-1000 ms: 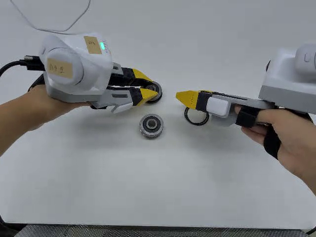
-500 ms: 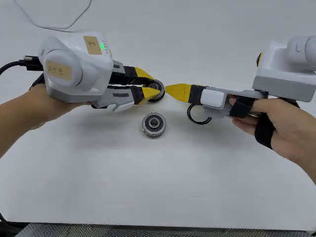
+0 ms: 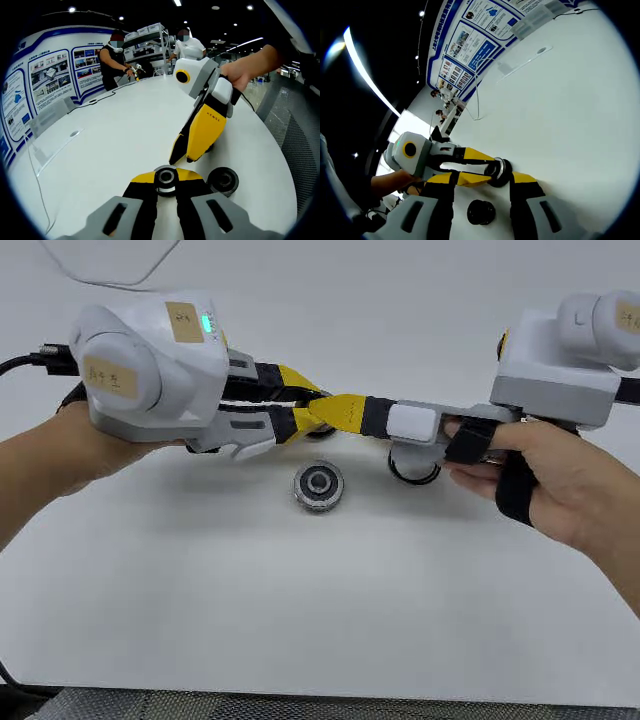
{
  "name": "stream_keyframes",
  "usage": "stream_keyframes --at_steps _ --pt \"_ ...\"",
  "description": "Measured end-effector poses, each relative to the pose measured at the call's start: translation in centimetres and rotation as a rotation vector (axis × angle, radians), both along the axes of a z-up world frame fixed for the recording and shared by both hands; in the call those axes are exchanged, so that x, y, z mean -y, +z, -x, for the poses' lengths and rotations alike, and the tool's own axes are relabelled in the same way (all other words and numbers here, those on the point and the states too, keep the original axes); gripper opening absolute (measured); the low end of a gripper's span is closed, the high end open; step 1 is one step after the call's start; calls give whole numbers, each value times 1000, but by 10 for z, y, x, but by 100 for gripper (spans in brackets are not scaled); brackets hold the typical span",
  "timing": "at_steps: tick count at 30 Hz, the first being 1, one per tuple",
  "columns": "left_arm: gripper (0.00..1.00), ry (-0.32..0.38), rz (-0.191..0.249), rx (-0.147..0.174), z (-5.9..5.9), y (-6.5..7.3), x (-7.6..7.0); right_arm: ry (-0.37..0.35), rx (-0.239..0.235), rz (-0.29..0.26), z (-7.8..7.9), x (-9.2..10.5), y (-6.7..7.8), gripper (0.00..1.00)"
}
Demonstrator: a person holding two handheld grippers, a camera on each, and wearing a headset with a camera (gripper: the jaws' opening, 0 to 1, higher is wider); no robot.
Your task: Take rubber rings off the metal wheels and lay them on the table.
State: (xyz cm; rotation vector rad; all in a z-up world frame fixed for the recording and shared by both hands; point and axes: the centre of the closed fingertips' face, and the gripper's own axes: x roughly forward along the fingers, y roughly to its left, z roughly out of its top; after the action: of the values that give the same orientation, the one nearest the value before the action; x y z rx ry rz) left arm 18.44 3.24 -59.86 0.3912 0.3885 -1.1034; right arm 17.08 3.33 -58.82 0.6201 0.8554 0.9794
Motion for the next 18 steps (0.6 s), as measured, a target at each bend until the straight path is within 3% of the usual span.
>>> stream_keyframes --at_steps 18 --pt "12 3 3 -3 0 0 0 15 -15 -1 2 -4 -2 45"
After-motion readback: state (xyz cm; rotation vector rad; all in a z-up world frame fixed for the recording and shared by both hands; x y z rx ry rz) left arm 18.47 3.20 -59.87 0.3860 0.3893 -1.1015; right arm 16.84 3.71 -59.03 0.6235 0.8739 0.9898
